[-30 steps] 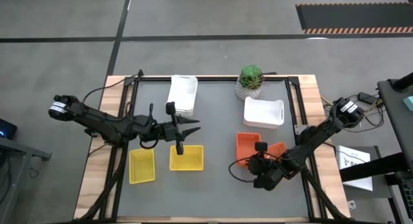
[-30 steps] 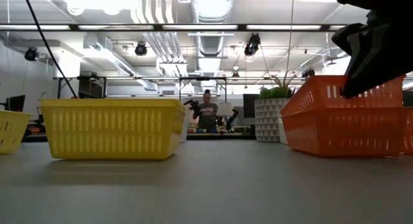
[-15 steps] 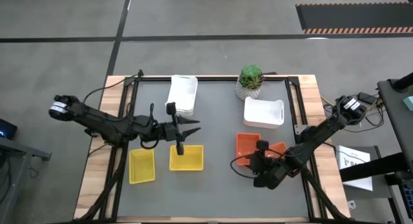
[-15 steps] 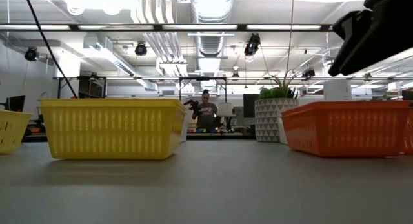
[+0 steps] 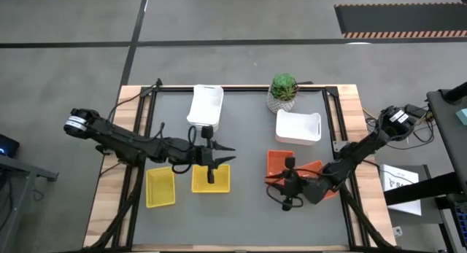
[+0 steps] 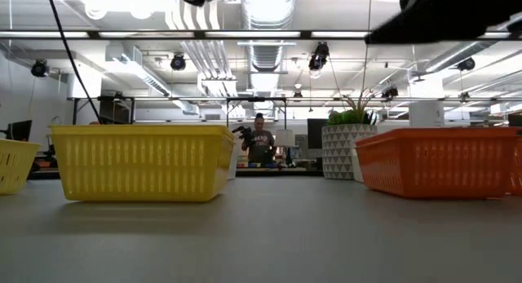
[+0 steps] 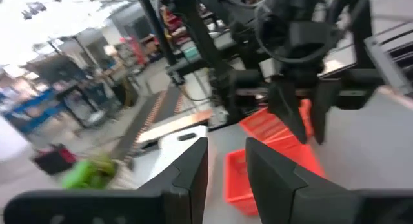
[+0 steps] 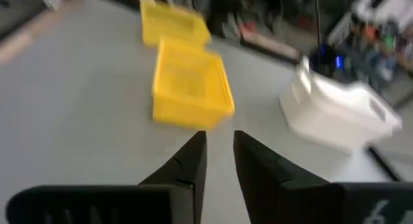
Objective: Stack baskets by color
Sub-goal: Stack the right white bin on the white bins
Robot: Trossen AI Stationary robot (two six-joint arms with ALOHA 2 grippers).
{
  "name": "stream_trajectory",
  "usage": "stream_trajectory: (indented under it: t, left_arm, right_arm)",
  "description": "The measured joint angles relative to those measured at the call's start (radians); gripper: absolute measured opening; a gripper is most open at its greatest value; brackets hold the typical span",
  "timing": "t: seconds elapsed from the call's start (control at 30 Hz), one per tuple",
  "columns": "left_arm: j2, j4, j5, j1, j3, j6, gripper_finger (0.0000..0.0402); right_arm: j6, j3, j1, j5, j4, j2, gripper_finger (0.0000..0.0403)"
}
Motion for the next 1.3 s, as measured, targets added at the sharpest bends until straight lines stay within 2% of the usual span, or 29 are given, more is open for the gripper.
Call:
stream_trajectory:
  t: [0.13,0.27,0.37,0.5,0.63,0.83,1.03,1.17,1.3]
  left_arm:
    - [0.008,-0.022,0.024,0.0,0.0,-0.115,0.0088]
    - [0.007,-0.131,0.024,0.0,0.004,-0.247,0.0088]
    - [-0.007,-0.251,0.024,-0.001,0.017,-0.365,0.0088]
    - [-0.027,-0.394,0.023,-0.002,0.037,-0.468,0.0088]
    - [-0.049,-0.412,0.022,-0.003,0.034,-0.471,0.0088]
    - [-0.08,-0.47,0.004,-0.002,0.047,-0.442,0.0088]
    - [-0.143,-0.497,-0.093,0.0,0.074,-0.307,0.0088]
    - [-0.2,-0.496,-0.226,0.0,0.075,-0.197,0.0088]
    - [-0.242,-0.502,-0.4,0.0,0.075,-0.123,0.0088]
  right_arm:
    - [-0.135,-0.052,-0.013,-0.041,0.187,-0.04,0.0053]
    - [-0.086,-0.055,-0.039,0.014,0.18,-0.123,0.0035]
    - [0.012,-0.023,-0.072,0.053,0.045,-0.209,0.0022]
    - [0.27,0.075,-0.138,0.002,-0.356,-0.329,0.0014]
    - [0.513,0.184,-0.21,-0.077,-0.745,-0.384,0.0022]
    - [0.755,0.298,-0.312,-0.128,-1.112,-0.385,0.0074]
    - [0.901,0.389,-0.425,-0.176,-1.257,-0.333,0.0132]
    - [0.901,0.465,-0.5,-0.255,-1.287,-0.255,0.016]
    - [0.907,0.56,-0.583,-0.319,-1.384,-0.154,0.0173]
